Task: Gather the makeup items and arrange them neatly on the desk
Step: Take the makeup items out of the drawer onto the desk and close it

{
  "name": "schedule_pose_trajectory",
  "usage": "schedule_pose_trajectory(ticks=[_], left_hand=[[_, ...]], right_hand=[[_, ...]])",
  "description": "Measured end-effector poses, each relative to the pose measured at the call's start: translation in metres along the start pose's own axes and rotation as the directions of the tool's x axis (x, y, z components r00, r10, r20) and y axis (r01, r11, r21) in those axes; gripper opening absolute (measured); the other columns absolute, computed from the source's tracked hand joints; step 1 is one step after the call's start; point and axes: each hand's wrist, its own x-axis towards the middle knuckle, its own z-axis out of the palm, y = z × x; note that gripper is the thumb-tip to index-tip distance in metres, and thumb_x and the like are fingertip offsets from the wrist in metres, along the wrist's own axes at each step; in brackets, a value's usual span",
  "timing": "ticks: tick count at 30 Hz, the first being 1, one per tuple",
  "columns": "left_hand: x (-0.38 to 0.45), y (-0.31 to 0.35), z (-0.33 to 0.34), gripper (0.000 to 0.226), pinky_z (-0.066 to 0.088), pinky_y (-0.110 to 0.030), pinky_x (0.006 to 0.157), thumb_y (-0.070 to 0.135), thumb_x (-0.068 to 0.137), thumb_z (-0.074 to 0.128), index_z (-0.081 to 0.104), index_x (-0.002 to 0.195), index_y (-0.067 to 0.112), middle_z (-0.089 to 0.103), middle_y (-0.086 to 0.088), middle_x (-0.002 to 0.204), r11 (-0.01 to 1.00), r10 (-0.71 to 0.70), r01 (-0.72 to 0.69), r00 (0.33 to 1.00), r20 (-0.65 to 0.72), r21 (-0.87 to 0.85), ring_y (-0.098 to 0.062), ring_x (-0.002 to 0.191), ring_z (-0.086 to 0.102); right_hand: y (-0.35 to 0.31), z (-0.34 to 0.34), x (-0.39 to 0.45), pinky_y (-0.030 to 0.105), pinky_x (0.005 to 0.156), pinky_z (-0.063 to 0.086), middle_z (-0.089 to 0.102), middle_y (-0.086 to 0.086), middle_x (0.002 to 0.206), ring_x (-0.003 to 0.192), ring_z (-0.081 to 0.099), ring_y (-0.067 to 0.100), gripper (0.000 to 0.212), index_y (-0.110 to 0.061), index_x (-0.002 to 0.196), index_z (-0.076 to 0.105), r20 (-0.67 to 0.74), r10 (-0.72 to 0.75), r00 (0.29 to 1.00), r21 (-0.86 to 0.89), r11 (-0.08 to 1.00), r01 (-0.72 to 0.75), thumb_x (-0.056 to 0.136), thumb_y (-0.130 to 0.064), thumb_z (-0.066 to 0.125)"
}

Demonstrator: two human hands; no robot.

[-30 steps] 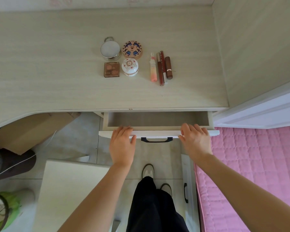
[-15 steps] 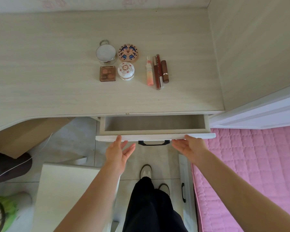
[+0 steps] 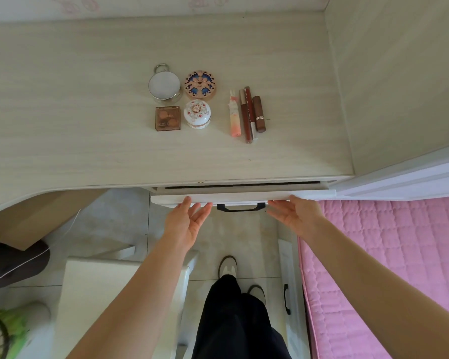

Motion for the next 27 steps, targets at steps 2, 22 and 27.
schedule_pose_trajectory(ticks=[2, 22, 27], left_hand=[[0.003, 0.003, 0.005, 0.050, 0.057, -0.049, 0.082, 0.006, 0.099, 0.049, 0.032, 0.146, 0.006, 0.044, -0.025, 0.138, 1.000, 0.008, -0.008, 1.000, 0.006, 0.004, -0.042, 0.098, 0.066], [0.016, 0.017, 0.020, 0.052, 0.058, -0.049, 0.076, 0.004, 0.100, 0.045, 0.024, 0.148, 0.007, 0.043, -0.025, 0.139, 1.000, 0.029, -0.029, 0.999, 0.039, -0.006, -0.042, 0.094, 0.065], [0.014, 0.018, 0.018, 0.052, 0.060, -0.043, 0.073, 0.007, 0.100, 0.046, 0.026, 0.148, 0.008, 0.046, -0.021, 0.137, 0.998, 0.028, -0.030, 0.998, 0.048, 0.047, -0.038, 0.096, 0.067]], right_hand=[[-0.004, 0.005, 0.004, 0.057, 0.083, 0.049, 0.059, 0.026, 0.110, 0.079, 0.065, 0.034, 0.018, 0.001, 0.094, 0.050, -0.002, -0.016, 1.000, -0.012, 1.000, 0.016, 0.101, -0.002, 0.034], [-0.016, 0.018, 0.017, 0.047, 0.061, 0.053, 0.065, 0.019, 0.101, 0.083, 0.069, 0.031, 0.035, -0.001, 0.095, 0.056, -0.019, -0.030, 0.999, 0.009, 0.999, 0.031, 0.101, 0.000, 0.022], [-0.016, 0.018, 0.013, 0.047, 0.069, 0.053, 0.065, 0.017, 0.099, 0.087, 0.068, 0.029, 0.030, -0.002, 0.095, 0.056, 0.001, -0.035, 0.999, -0.007, 0.999, 0.035, 0.102, -0.002, 0.027]])
